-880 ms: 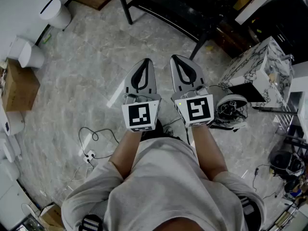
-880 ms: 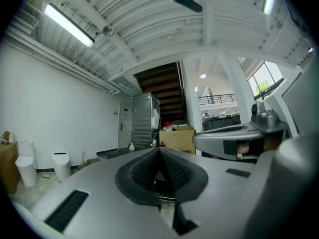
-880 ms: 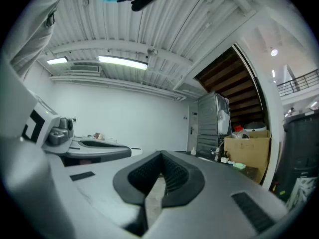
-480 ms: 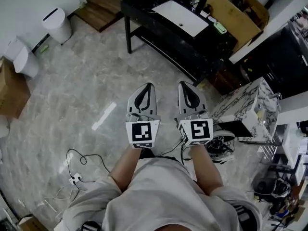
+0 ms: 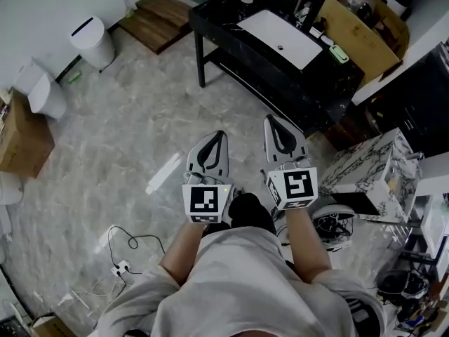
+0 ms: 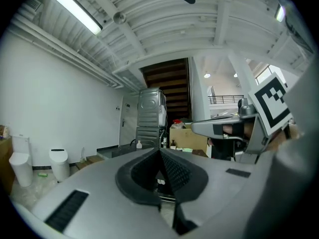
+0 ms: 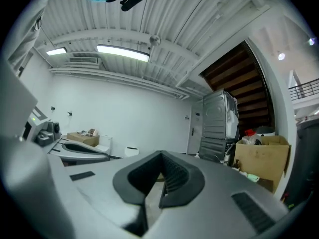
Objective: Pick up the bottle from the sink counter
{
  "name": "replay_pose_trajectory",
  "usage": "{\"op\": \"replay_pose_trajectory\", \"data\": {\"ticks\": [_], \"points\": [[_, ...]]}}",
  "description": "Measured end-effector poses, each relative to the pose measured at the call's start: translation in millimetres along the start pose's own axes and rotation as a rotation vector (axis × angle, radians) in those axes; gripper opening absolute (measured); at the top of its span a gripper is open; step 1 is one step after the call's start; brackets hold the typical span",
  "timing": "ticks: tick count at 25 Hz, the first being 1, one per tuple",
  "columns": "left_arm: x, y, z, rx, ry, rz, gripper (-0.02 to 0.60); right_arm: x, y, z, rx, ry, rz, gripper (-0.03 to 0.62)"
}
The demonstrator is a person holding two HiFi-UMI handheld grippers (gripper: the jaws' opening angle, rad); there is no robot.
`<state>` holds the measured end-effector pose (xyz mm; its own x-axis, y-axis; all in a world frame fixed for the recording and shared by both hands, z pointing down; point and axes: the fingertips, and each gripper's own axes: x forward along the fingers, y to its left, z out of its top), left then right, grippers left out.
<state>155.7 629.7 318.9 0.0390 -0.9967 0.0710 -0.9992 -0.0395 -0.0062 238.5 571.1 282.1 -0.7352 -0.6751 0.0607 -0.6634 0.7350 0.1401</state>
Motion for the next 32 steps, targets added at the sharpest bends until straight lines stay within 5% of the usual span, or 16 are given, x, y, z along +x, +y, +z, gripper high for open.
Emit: {"op": "replay_pose_trajectory", "data": {"ticks": [7,14,19,32], "points": [[123.9,56.9,-22.6,-0.011,0.079,0.071,0.012,114.8,-80.5,-40.6,0.063,0.026,0.008,0.009],[268.2,75.4,-26.2,-0.040,0.132,0.043,0.012,227.9,-145.8,-61.7,0.111,0.051,0.187,0.009],[349.0,77.0,-32.4,-0.045,0.187,0.032,0.012,286.2,-207.2,-77.9,0.134,0.076,0.192,0.009],[426.3,118.1,-52.0,-0.060,0.278,0.067,0.012,382.6,-266.2,-117.0,0.161,0.142,0.243,0.009]]}}
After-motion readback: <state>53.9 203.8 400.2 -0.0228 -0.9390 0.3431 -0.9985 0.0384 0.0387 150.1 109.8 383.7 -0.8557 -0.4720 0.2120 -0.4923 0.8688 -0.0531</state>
